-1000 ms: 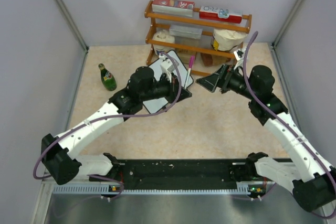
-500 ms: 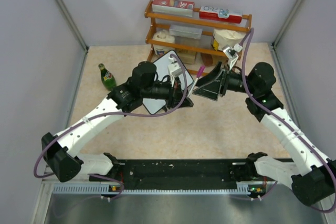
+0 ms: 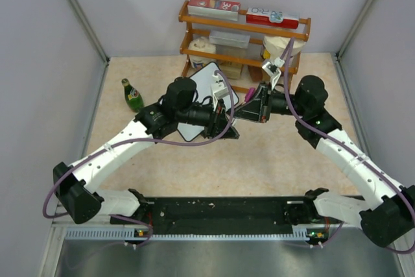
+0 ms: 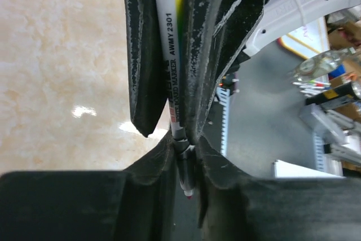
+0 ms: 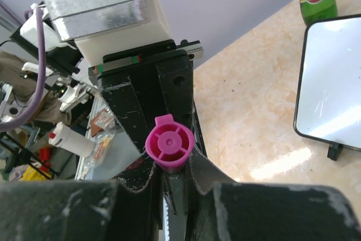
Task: Write a sentence on the whiteboard
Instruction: Pass from the left arm to the right, then pass from the right arm to the left
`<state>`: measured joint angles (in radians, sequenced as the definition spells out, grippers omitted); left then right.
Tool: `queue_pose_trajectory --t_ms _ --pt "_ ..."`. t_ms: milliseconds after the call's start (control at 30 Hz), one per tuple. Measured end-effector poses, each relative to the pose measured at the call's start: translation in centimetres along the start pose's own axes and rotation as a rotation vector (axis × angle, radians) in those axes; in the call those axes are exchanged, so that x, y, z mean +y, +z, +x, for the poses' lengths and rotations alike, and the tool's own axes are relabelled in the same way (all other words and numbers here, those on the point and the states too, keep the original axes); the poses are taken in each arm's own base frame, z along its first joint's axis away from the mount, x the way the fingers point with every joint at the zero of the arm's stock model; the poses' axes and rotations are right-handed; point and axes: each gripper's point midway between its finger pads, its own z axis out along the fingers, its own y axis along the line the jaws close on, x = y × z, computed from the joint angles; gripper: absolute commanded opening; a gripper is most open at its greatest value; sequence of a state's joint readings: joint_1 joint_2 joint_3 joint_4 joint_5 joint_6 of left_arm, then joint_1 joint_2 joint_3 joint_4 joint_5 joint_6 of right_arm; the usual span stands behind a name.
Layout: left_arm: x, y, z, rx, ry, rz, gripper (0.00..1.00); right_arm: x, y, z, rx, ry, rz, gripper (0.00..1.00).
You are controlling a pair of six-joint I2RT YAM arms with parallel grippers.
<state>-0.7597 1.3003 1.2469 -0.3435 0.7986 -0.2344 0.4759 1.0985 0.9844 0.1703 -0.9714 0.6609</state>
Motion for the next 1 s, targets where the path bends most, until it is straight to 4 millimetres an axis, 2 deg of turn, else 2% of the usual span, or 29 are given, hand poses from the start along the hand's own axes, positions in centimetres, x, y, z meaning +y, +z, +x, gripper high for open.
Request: queue_pose_trajectory --t_ms 33,100,300,600,667,700,733,767,800,833,867,900,933,967,1000 --pt "0.1 0.0 0.0 0.0 0.0 -0.008 0.44 -0.2 0.0 0.0 -0.005 0.005 0.015 0.0" --pt "0.5 0.0 0.0 -0.002 0.013 -0.026 0.54 -0.4 -0.1 -0.2 -0.023 0.017 0.05 0.0" --pt "1.2 -0.1 -0.3 -0.019 0.019 -0.067 0.54 -0.1 -1.3 -1.9 -0.153 0.021 0.147 0.0" --pt "1.4 0.2 -1.0 -0.051 0.008 -0.068 0.54 -2.3 -1.5 -0.9 -0.17 0.101 0.23 0.0" --pt "1.4 0.2 -1.2 -0.059 0.011 -0.072 0.46 -2.5 -1.5 -0.8 -0.17 0.103 0.242 0.0" --pt "1.4 0.2 -1.3 -0.061 0.011 -0.072 0.3 -2.6 -1.5 -0.8 -0.17 0.105 0.247 0.0" --pt "1.4 0.2 -1.3 -0.063 0.011 -0.072 0.06 -2.7 -1.6 -0.8 -0.17 0.107 0.251 0.0" --pt "1.4 0.2 -1.4 -0.066 0.011 -0.07 0.0 -2.8 -1.6 -0.8 -0.171 0.109 0.255 0.0" --pt "1.5 0.3 -1.4 -0.067 0.008 -0.073 0.0 -2.7 -1.6 -0.8 -0.171 0.113 0.254 0.0" --pt "1.7 0.2 -1.4 -0.069 0.012 -0.081 0.0 -2.6 -1.6 -0.8 -0.173 0.111 0.253 0.04" --pt "1.7 0.2 -1.4 -0.069 0.015 -0.078 0.0 -2.7 -1.7 -0.8 -0.176 0.109 0.259 0.16" --pt "1.7 0.2 -1.5 -0.071 0.017 -0.078 0.0 -2.7 -1.7 -0.8 -0.177 0.11 0.259 0.31" --pt "1.7 0.2 -1.4 -0.071 0.017 -0.08 0.0 -2.7 -1.7 -0.9 -0.177 0.109 0.26 0.55" --pt "1.8 0.2 -1.4 -0.072 0.017 -0.082 0.0 -2.7 -1.7 -0.8 -0.177 0.108 0.263 0.75" --pt "1.8 0.2 -1.4 -0.072 0.016 -0.082 0.0 -2.8 -1.7 -0.8 -0.176 0.109 0.268 0.89"
